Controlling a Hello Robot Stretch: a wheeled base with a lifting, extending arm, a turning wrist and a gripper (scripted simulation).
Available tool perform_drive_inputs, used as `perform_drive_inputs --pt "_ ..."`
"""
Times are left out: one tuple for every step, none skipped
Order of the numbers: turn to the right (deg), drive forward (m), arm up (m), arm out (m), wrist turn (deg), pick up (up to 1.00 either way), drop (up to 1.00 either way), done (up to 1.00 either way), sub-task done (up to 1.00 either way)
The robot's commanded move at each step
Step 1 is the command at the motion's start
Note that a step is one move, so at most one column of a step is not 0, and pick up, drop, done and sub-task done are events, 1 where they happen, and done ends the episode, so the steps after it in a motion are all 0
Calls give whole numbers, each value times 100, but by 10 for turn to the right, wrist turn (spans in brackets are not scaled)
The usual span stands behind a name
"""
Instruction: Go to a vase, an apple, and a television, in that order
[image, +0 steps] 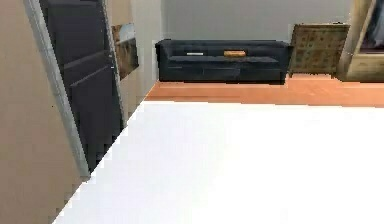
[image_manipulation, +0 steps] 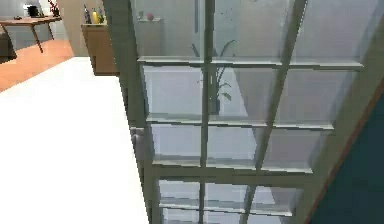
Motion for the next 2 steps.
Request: perform_drive_inputs --pt "270 0 0 0 0 0 0 0 0" --pt "0 90 0 0 0 0 0 0 0"
